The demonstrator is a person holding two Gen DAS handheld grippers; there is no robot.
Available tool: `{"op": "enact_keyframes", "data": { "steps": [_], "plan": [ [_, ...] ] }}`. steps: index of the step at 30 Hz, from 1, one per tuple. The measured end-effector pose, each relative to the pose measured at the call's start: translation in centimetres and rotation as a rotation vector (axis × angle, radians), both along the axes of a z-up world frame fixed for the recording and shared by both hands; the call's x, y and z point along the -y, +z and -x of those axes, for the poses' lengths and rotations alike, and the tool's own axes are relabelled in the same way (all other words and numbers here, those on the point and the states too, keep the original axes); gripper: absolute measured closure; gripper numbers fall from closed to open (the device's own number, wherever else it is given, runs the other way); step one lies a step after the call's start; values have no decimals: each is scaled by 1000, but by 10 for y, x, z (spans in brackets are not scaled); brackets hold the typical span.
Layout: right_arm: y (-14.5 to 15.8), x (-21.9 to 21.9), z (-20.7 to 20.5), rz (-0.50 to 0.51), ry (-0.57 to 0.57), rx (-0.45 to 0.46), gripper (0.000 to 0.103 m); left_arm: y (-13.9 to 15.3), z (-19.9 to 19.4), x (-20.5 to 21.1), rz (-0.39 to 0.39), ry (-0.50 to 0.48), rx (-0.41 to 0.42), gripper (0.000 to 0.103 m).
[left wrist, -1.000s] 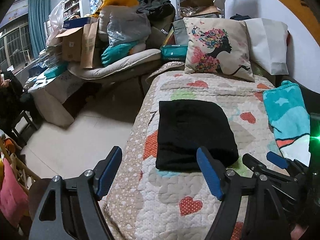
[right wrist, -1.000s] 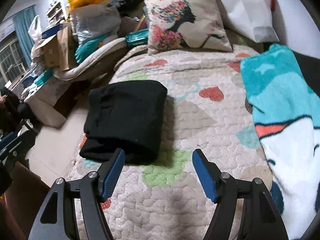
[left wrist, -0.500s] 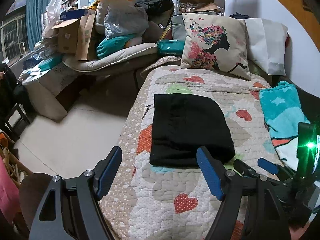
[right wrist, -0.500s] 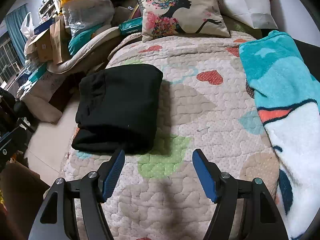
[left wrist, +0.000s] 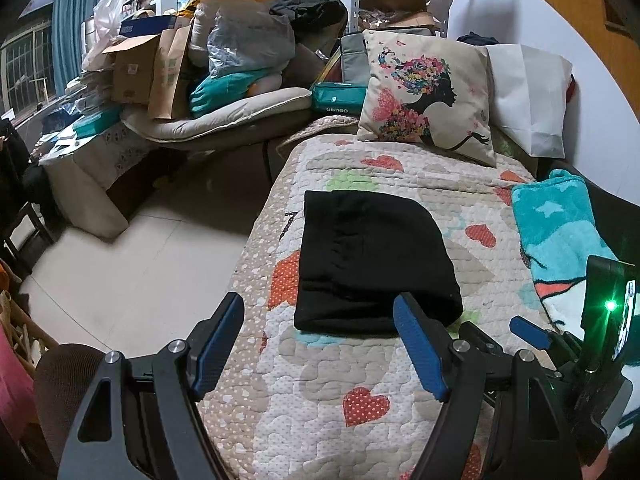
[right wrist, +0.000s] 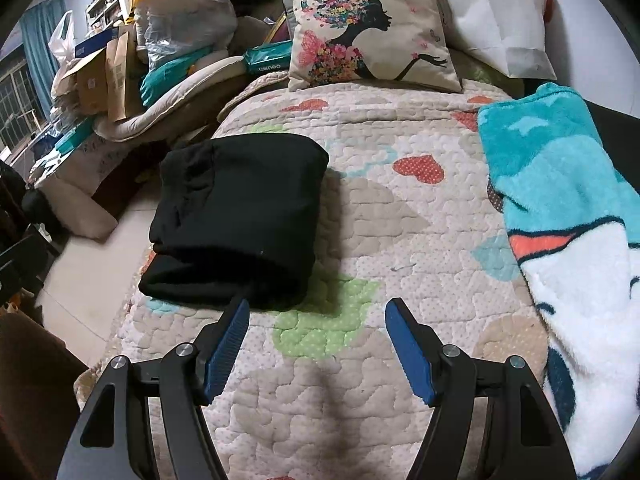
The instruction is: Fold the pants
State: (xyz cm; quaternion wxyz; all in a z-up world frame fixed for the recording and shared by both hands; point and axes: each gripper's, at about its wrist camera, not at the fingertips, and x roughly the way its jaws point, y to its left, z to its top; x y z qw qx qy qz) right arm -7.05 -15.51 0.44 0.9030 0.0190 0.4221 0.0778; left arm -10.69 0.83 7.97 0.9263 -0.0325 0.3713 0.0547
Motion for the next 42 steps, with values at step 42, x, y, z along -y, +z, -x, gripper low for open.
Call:
{"op": "enact_keyframes", "data": {
  "steps": [42],
  "plan": [
    [0,-2,2,39,14,22,26,11,12,5,14,11,90,26]
  ]
}}
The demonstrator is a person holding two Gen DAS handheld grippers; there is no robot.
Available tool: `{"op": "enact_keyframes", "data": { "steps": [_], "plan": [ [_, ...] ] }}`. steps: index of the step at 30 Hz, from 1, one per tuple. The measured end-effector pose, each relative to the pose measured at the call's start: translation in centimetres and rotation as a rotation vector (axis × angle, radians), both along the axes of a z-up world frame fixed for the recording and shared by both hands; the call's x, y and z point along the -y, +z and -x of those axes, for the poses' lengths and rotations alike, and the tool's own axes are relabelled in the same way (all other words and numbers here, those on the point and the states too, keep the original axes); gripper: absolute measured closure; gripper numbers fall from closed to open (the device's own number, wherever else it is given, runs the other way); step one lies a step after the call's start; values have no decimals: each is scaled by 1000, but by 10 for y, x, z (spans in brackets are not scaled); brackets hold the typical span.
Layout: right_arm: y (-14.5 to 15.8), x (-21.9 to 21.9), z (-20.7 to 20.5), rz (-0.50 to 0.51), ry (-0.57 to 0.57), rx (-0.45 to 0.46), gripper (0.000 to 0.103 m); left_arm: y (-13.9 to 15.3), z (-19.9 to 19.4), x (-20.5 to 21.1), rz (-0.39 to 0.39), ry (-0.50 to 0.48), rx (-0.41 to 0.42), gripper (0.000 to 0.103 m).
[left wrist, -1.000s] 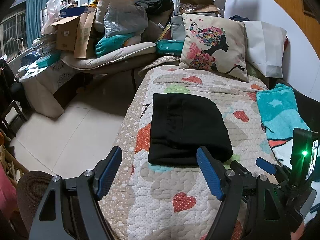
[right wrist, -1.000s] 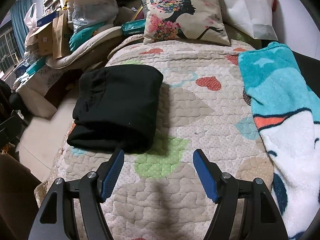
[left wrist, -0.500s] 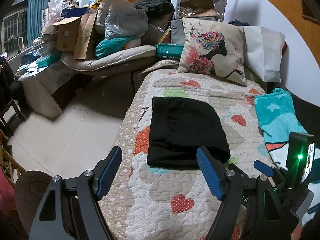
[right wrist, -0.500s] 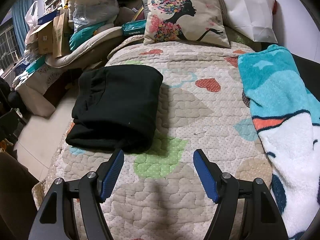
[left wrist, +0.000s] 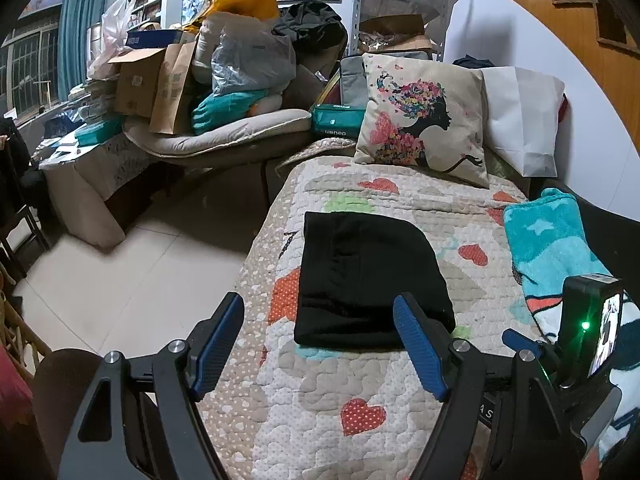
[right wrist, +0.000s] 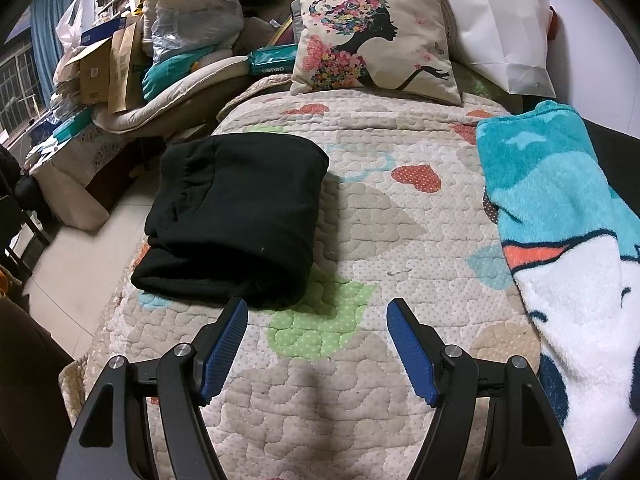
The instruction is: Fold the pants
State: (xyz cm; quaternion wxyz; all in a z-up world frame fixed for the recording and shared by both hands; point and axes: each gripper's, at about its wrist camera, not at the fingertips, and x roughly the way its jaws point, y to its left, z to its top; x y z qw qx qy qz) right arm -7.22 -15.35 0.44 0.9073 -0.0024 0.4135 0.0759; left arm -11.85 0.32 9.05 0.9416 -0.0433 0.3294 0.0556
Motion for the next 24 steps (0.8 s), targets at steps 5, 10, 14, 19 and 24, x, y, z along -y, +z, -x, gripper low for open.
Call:
{"op": "enact_keyframes", "data": {
  "steps": [5,10,14,19,24],
  "plan": [
    [0,-1,0,4,2,1,26,0,2,0,-4,2,6,26],
    [1,-1,1,8,3,1,26,0,2,0,-3,4,7,26],
    [1,-2,2,9,3,5,26,2,8,-3,-4,28,45,26],
    [8,2,3,0,-2,54,25,21,24,-13,-7,77,200,1],
    [11,1,4,-2,18,81,25,24,22,-22,-24,111,204,0]
  ]
}}
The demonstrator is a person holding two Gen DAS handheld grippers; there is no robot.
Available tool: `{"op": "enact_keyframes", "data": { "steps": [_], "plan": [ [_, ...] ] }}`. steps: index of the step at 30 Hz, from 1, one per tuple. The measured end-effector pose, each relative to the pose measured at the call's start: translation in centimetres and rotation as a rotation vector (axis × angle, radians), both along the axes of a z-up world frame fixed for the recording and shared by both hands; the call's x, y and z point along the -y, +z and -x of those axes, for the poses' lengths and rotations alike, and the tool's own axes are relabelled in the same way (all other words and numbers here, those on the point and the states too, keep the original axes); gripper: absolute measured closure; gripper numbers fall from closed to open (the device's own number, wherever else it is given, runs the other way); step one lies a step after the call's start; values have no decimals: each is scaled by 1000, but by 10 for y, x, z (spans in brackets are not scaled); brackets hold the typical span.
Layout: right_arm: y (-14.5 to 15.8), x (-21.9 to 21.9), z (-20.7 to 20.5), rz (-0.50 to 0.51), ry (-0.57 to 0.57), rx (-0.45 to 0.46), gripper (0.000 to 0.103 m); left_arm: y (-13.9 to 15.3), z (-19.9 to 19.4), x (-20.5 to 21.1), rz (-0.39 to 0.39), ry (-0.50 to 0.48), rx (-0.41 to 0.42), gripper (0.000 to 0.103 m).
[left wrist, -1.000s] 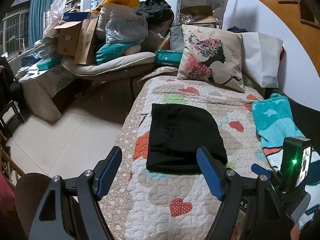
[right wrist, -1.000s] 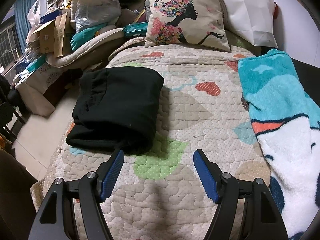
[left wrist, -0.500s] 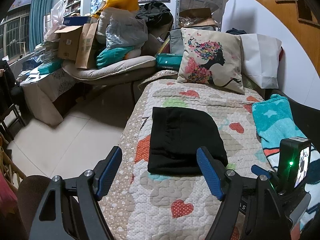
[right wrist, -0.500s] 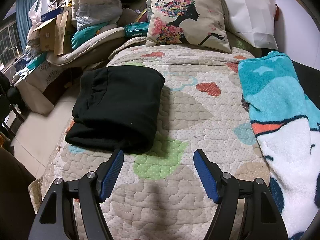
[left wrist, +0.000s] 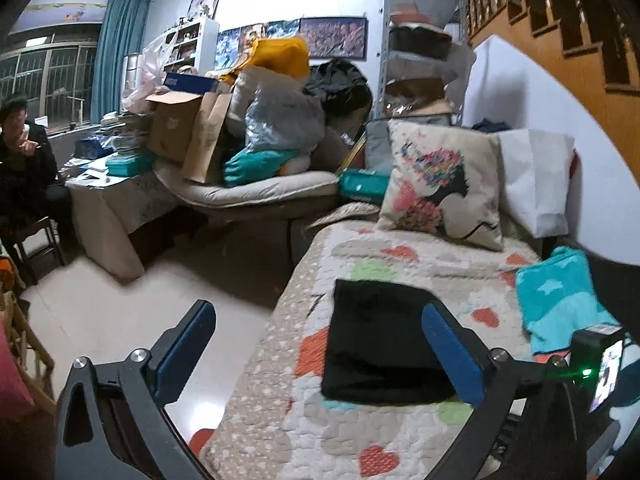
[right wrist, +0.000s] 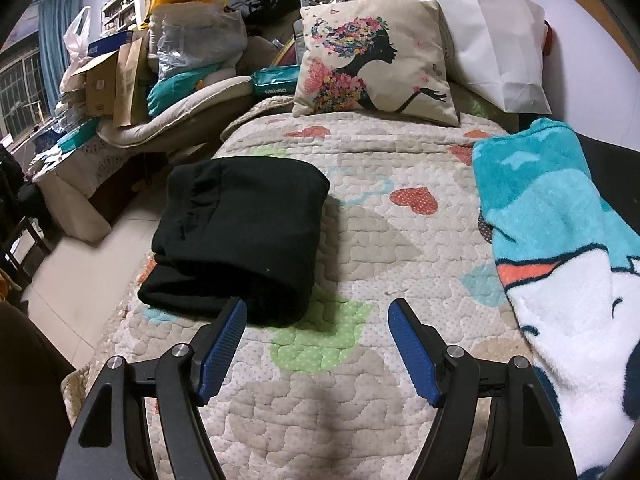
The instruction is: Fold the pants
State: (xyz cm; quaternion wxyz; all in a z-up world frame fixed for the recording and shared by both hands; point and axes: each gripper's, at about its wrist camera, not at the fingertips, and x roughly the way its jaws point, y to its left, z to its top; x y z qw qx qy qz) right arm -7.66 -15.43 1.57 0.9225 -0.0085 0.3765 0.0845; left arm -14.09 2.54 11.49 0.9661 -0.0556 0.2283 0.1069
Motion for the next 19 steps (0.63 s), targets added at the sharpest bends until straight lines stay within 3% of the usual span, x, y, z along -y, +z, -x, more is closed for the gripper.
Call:
{"op": "enact_keyframes", "data": {
  "steps": [3,7,12,19],
  "plan": [
    [0,-1,0,6,21,6,24,-8,-8,-7,29,-39,-42,0],
    [-3,-5,0,14,52,-7,21,-34,-26,-20,170,-67,-182,0],
    [-8,-10,0,30,84,-27,21,-59,-37,-18,163,-65,-290,0],
    [-8,-7,2,39,65,-25,20,-68,-46,-22,182,-37,-340,0]
  ]
}}
